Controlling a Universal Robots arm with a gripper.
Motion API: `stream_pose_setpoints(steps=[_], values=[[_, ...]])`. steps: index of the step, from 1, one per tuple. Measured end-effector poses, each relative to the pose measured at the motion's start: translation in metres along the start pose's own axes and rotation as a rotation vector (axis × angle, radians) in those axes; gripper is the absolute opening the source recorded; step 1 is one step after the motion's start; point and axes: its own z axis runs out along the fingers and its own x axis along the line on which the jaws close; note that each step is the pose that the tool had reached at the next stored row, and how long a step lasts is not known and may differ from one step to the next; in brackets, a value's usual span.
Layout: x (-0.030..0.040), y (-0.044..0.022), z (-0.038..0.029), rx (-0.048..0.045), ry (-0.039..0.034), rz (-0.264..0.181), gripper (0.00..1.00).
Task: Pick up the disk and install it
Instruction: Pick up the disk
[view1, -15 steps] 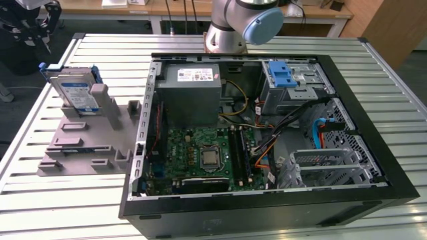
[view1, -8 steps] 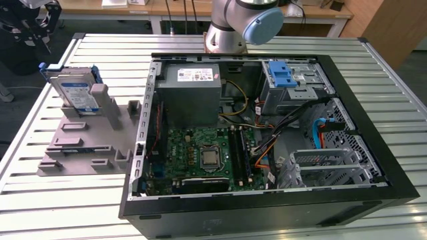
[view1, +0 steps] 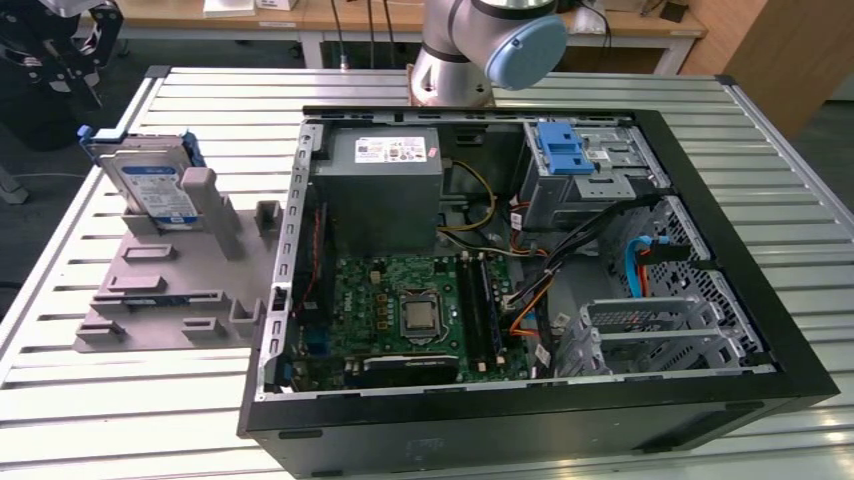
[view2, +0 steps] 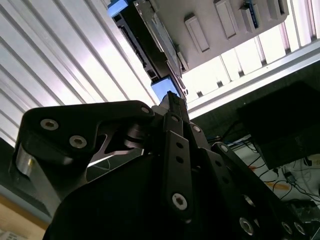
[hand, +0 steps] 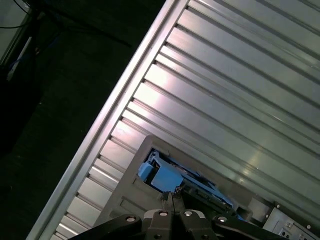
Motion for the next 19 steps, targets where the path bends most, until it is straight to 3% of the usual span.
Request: stream_pose_setpoints(steps=[8, 19], values=[[0.0, 0.0, 0.0, 0.0003, 0.0036, -0.085, 0.11], [0.0, -0.0001, 0.0006, 0.0018, 0.0103, -0.268, 0.11]])
